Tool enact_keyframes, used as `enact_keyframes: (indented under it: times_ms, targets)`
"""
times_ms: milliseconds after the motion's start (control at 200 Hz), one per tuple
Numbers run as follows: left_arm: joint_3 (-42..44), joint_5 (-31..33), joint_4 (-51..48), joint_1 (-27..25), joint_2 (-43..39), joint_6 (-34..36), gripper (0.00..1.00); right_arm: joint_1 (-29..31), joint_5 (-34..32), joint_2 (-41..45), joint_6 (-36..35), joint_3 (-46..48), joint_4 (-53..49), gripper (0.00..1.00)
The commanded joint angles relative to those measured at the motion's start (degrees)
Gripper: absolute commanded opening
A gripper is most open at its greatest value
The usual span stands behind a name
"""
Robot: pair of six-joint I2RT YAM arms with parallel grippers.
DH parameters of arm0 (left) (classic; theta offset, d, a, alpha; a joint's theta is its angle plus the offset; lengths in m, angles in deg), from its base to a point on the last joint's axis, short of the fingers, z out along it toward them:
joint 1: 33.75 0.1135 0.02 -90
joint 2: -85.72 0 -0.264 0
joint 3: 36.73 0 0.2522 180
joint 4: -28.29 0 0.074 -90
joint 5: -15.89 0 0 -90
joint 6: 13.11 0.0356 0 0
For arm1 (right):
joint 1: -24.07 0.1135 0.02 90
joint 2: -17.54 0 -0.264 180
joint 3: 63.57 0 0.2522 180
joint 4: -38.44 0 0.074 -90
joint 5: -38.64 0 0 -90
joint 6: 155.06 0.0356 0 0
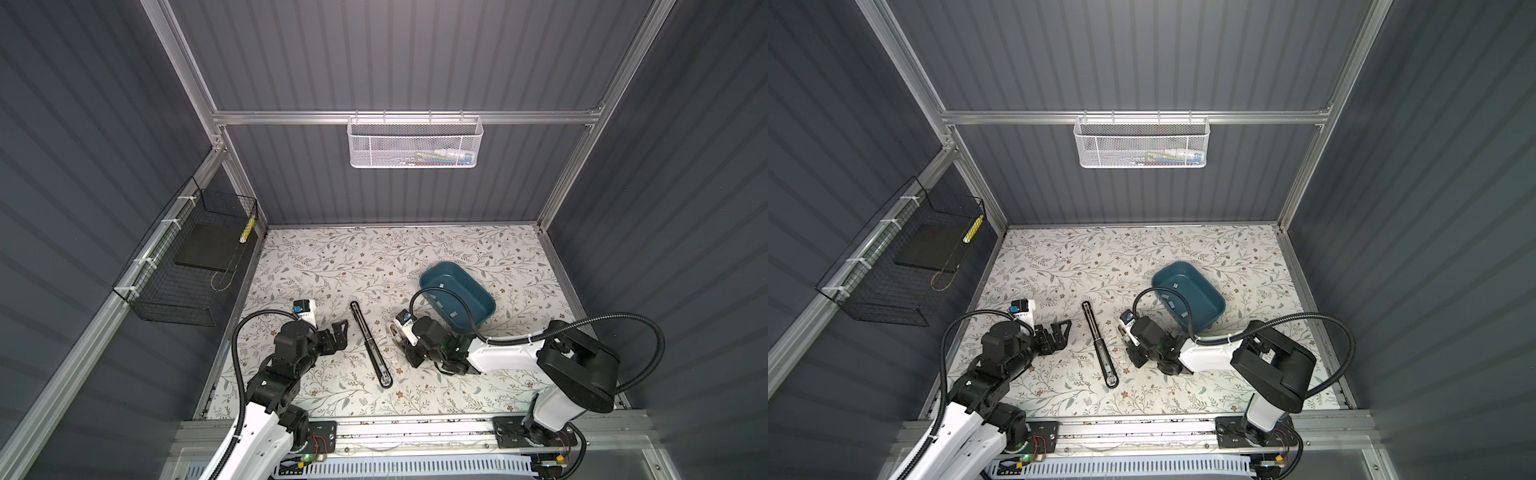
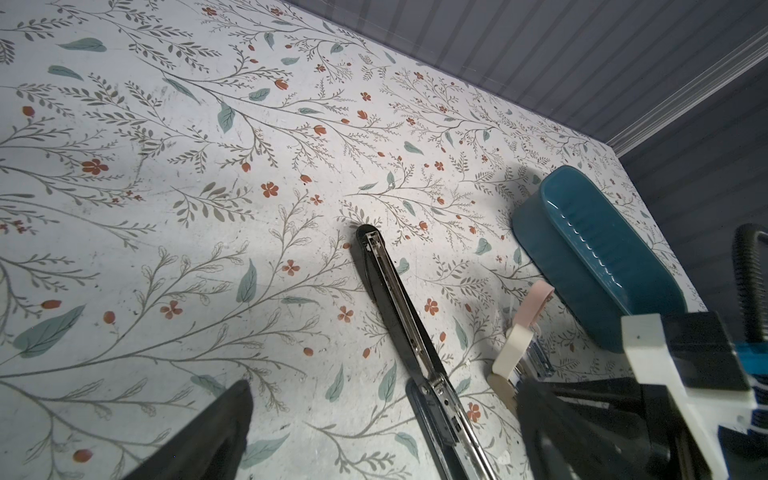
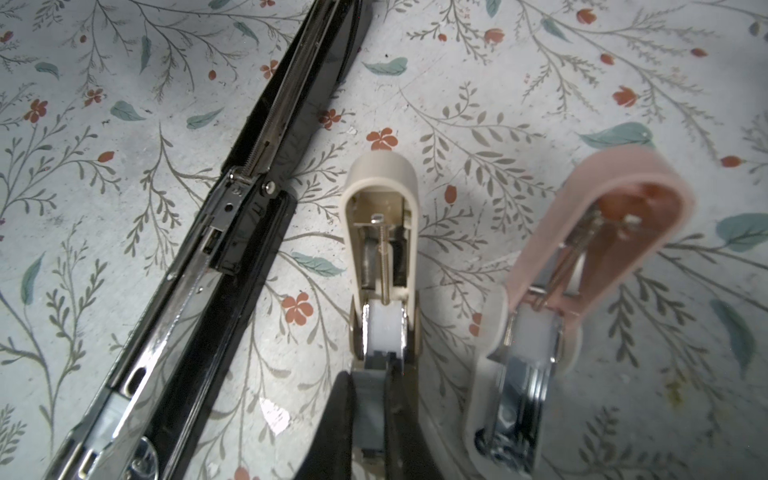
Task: Load the staples into the stapler
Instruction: 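Lower the staple strip into the cream stapler's open channel with the right gripper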
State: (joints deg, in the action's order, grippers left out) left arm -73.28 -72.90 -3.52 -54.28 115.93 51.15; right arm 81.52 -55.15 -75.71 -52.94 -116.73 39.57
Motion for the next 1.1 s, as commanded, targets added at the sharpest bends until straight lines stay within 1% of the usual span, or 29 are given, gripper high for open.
enact_keyframes:
  times_ms: [0, 435, 1096]
  targets:
    - [0.55, -0.73, -0.47, 0.23, -0.59, -0.4, 1.0, 0.48, -1.54, 2.1, -1.08, -0.68, -0.83, 0.09]
    - [0.6, -0.69, -0.56, 0.22, -0.86, -0.48, 0.99, 0.56, -2.84, -0.61, -1.22, -1.12, -0.26, 0.09]
    - [0.59, -0.6, -0.66, 0.23, -0.86, -0.55, 0.99, 0.56, -3.18, -1.71, -1.31, -1.56, -0.61, 0.08]
